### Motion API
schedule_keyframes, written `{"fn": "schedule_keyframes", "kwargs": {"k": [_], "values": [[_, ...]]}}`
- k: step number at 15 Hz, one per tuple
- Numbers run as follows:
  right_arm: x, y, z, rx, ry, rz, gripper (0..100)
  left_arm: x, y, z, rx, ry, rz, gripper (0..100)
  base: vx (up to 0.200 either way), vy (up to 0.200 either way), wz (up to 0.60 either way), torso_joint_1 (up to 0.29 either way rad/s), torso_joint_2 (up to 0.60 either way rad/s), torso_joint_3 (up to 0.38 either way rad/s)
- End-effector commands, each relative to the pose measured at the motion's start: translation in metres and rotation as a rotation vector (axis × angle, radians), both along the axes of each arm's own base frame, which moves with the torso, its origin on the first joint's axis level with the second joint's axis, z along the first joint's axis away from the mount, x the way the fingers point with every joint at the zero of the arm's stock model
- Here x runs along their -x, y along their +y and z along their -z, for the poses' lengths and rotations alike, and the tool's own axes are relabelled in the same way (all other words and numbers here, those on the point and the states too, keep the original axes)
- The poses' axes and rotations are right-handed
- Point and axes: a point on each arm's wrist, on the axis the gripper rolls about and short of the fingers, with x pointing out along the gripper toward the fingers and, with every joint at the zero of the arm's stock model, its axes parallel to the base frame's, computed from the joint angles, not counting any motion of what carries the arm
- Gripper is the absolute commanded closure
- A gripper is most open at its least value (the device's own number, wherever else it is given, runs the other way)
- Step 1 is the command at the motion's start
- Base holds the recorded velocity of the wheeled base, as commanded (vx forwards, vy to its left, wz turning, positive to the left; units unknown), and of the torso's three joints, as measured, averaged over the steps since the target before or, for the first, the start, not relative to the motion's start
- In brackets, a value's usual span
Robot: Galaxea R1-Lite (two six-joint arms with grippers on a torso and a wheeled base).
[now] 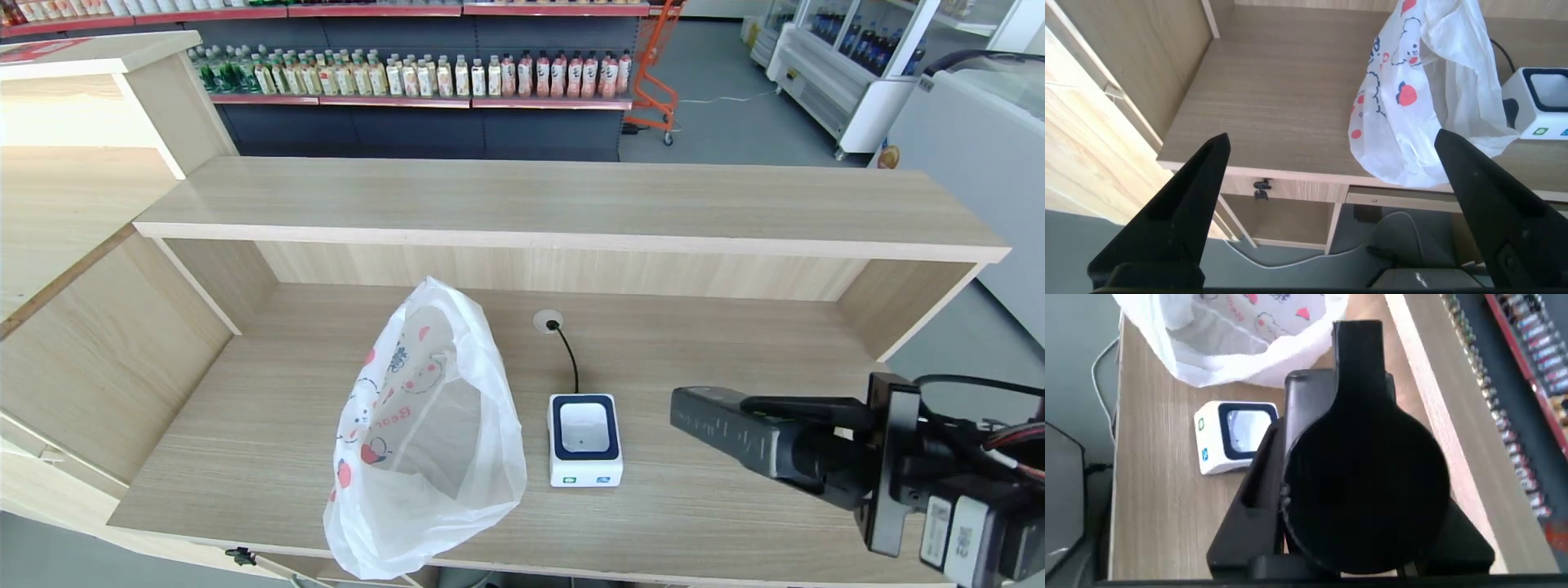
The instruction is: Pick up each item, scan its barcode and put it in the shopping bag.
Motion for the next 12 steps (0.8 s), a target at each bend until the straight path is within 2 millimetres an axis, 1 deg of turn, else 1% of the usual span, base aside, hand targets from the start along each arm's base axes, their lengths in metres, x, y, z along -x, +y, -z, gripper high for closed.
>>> {"fn": "schedule_keyframes", "kwargs": {"k": [1, 2, 3, 4, 5, 6, 7, 8, 9, 10, 12], "values": [[0.029, -0.038, -0.036, -0.302, 0.137, 0.333, 100, 0.0, 0.0, 0.0, 0.0, 0.0, -0.001, 0, 0.0, 0.0, 0.0, 0.0, 0.0, 0.0], [0.025, -0.039, -0.035, -0.42, 0.259, 0.445, 100, 0.0, 0.0, 0.0, 0.0, 0.0, -0.001, 0, 0.0, 0.0, 0.0, 0.0, 0.0, 0.0], [0.018, -0.038, -0.028, -0.53, 0.427, 0.534, 100, 0.0, 0.0, 0.0, 0.0, 0.0, -0.001, 0, 0.0, 0.0, 0.0, 0.0, 0.0, 0.0], [0.01, -0.033, -0.024, -0.643, 0.63, 0.574, 100, 0.0, 0.0, 0.0, 0.0, 0.0, -0.001, 0, 0.0, 0.0, 0.0, 0.0, 0.0, 0.0], [0.007, -0.031, -0.018, -0.724, 0.804, 0.602, 100, 0.0, 0.0, 0.0, 0.0, 0.0, -0.001, 0, 0.0, 0.0, 0.0, 0.0, 0.0, 0.0], [0.005, -0.029, -0.014, -0.792, 0.949, 0.613, 100, 0.0, 0.0, 0.0, 0.0, 0.0, -0.001, 0, 0.0, 0.0, 0.0, 0.0, 0.0, 0.0], [0.0, -0.022, -0.009, -0.865, 1.141, 0.58, 100, 0.0, 0.0, 0.0, 0.0, 0.0, -0.001, 0, 0.0, 0.0, 0.0, 0.0, 0.0, 0.0], [-0.007, -0.019, -0.007, -0.91, 1.247, 0.574, 100, 0.0, 0.0, 0.0, 0.0, 0.0, -0.001, 0, 0.0, 0.0, 0.0, 0.0, 0.0, 0.0], [-0.012, -0.018, -0.005, -0.937, 1.308, 0.574, 100, 0.0, 0.0, 0.0, 0.0, 0.0, -0.001, 0, 0.0, 0.0, 0.0, 0.0, 0.0, 0.0], [-0.019, -0.013, 0.0, -0.943, 1.378, 0.583, 100, 0.0, 0.0, 0.0, 0.0, 0.0, -0.001, 0, 0.0, 0.0, 0.0, 0.0, 0.0, 0.0], [-0.026, -0.008, 0.008, -0.917, 1.418, 0.599, 100, 0.0, 0.0, 0.0, 0.0, 0.0, -0.001, 0, 0.0, 0.0, 0.0, 0.0, 0.0, 0.0]]}}
